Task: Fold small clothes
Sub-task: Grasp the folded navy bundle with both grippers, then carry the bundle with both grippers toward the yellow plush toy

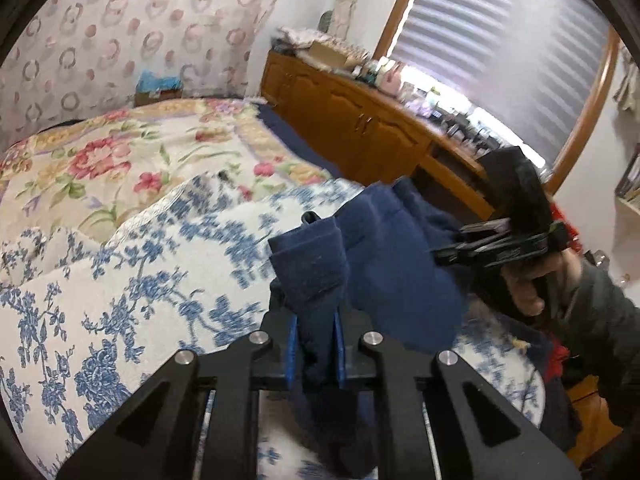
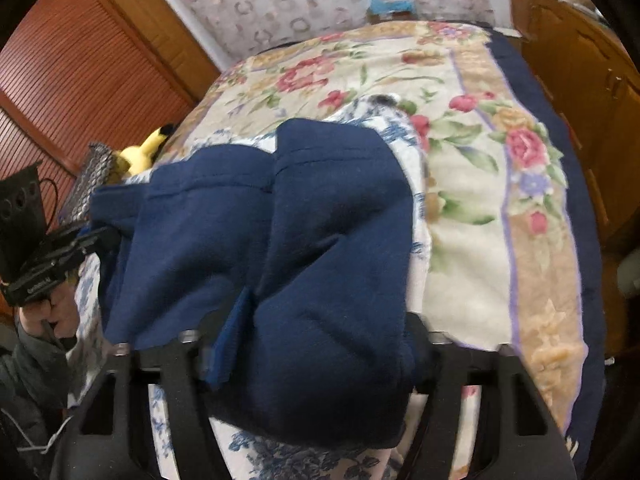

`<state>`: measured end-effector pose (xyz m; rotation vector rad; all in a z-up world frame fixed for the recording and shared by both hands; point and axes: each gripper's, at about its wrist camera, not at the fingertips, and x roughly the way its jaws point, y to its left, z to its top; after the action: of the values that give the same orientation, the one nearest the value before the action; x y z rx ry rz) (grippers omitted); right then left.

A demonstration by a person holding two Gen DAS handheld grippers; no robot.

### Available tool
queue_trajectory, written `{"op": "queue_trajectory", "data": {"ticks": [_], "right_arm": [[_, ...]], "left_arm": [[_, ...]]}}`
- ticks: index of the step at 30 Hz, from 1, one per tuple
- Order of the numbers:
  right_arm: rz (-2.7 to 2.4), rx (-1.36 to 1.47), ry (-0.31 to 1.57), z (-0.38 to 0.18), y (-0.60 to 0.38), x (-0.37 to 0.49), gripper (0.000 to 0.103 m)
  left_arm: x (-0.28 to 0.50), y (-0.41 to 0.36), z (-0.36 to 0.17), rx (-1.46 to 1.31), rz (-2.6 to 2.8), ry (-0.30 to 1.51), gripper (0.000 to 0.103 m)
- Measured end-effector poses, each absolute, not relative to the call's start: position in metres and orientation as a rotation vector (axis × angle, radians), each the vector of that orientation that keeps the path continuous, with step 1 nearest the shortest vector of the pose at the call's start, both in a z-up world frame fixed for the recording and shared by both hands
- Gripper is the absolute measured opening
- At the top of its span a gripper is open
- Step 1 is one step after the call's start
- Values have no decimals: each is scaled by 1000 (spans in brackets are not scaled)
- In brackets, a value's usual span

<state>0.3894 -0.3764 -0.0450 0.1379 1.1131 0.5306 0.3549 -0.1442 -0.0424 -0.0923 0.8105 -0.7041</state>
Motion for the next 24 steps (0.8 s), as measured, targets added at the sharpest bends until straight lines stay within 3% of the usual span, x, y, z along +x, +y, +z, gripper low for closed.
{"op": "queue_trajectory", "data": {"ticks": [1, 4, 15, 24], "right_arm": [[547, 127, 1114, -44, -373, 387, 36], [535, 51, 1085, -31, -363, 374, 20], [604, -92, 878, 53, -286, 347, 16], [858, -231, 745, 109, -101, 367, 16]], "left_arm": [[350, -144, -35, -95, -719, 792, 10], [336, -142, -20, -105, -748, 752, 10], [278, -53, 46, -164, -689, 567, 10], [221, 113, 63, -230, -384, 455, 10]]}}
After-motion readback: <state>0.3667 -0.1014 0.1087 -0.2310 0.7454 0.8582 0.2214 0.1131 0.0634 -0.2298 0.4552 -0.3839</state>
